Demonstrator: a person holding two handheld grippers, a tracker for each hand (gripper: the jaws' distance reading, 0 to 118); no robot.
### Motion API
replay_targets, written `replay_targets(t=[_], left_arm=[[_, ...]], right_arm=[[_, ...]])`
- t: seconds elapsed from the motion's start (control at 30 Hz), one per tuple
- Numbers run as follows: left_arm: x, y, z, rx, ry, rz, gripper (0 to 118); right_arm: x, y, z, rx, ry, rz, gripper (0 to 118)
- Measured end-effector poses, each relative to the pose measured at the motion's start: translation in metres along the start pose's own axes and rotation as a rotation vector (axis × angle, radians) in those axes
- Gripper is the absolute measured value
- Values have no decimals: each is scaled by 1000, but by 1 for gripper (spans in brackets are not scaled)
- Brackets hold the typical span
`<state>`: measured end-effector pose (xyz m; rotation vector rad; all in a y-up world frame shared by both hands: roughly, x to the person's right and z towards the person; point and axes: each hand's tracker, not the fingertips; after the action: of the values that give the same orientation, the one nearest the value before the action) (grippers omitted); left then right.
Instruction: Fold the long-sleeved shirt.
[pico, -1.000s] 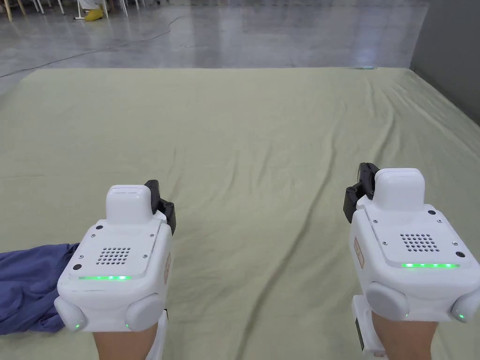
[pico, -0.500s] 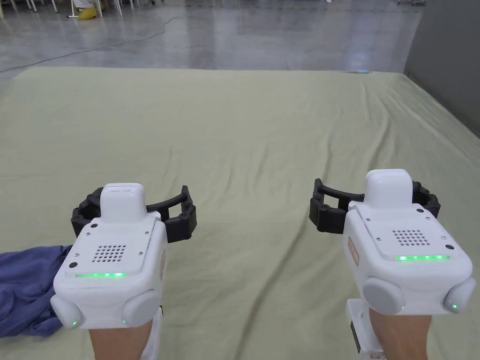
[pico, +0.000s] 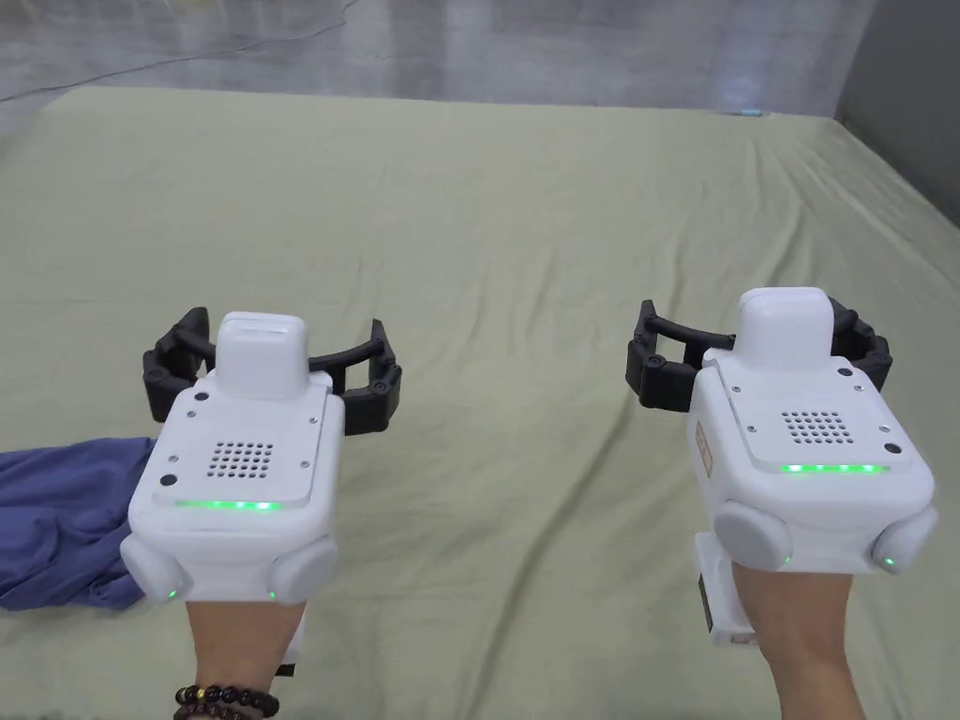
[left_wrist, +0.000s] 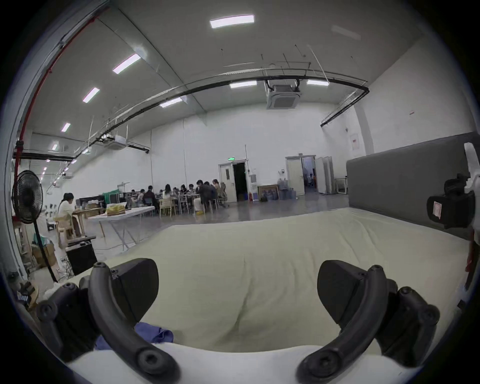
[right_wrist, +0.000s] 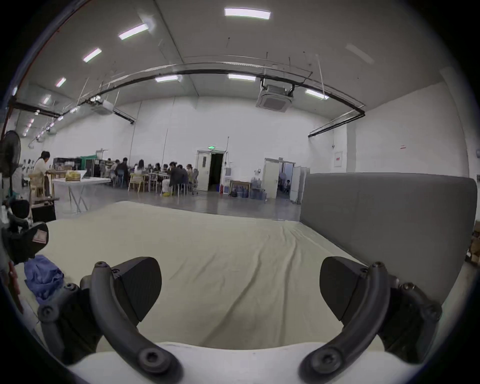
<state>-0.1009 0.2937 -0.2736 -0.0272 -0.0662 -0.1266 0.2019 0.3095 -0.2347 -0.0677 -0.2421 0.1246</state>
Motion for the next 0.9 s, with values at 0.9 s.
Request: replay_targets(t=[0.9], left_arm=[[6,-2,4,-44,-38,65,118]], right_arm=[[14,-5,2,-29,-6,-34,118]])
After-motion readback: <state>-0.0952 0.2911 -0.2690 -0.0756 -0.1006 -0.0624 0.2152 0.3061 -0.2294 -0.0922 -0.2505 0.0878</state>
